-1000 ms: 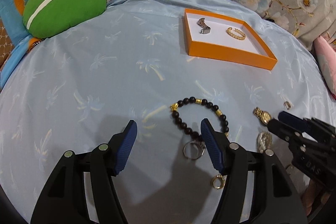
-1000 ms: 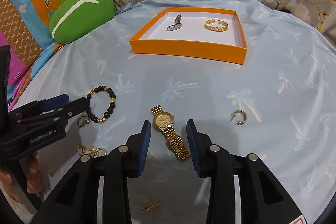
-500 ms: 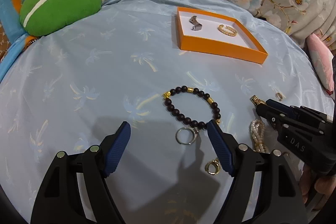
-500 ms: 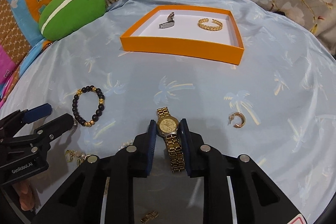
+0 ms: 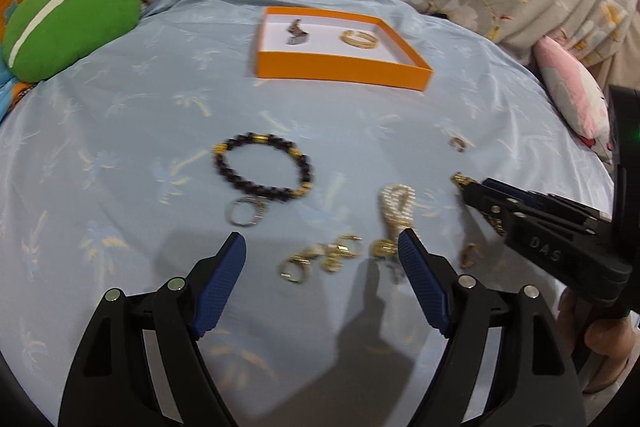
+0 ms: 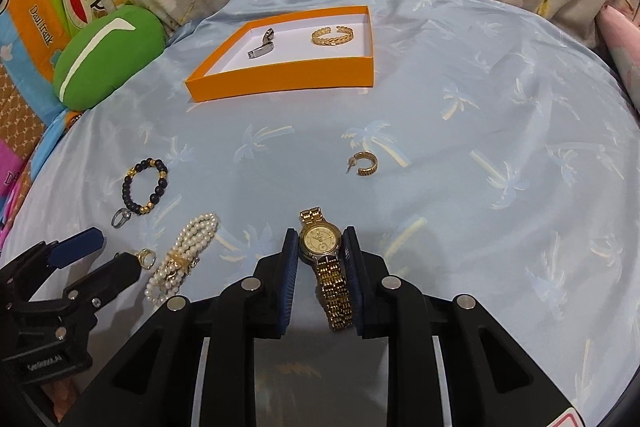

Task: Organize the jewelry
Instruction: 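Grasp the pearl strand bracelet with the left tool while the right tool holds the gold watch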

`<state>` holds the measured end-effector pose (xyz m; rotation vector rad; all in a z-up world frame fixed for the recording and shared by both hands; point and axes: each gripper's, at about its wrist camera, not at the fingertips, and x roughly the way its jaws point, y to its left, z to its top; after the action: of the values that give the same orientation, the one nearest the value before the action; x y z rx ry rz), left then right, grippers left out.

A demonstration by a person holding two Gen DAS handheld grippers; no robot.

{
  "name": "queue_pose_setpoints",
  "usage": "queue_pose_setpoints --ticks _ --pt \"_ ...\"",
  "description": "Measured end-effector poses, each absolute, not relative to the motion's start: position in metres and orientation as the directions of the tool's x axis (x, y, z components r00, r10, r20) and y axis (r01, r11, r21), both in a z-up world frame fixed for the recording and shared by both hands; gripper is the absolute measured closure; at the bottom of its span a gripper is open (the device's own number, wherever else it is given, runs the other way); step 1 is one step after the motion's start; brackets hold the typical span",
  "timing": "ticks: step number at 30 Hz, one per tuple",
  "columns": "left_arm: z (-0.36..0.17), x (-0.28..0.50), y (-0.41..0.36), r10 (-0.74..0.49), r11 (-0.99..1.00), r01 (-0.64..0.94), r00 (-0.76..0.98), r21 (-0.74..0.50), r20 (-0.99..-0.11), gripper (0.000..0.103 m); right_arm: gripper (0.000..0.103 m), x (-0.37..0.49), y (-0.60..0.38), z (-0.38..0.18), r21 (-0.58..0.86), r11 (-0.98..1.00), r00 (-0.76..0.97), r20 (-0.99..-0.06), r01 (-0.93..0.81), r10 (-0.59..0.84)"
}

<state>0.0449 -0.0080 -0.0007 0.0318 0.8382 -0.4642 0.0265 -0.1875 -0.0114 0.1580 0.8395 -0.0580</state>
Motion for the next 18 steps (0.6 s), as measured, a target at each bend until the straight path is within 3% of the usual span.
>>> queue_pose_setpoints --ticks 10,15,18 --pt "-0.004 0.044 -0.056 -0.380 0.879 0.466 0.550 -0.105 -0.743 0.033 0.082 0.015 -0.202 -0.011 0.159 0.976 0.674 -0.739 0.150 0.017" --pt "-0.004 0.049 -0.062 -0.377 0.876 0.474 0.548 -0.094 -0.747 0.047 0.082 0.011 -0.207 -0.011 0.175 0.972 0.677 -0.735 0.155 0.025" --pt "-0.004 0.051 -0.059 -0.389 0.875 0.471 0.547 -0.112 -0.741 0.062 0.082 0.012 -0.207 -0.012 0.181 0.971 0.677 -0.736 0.153 0.030"
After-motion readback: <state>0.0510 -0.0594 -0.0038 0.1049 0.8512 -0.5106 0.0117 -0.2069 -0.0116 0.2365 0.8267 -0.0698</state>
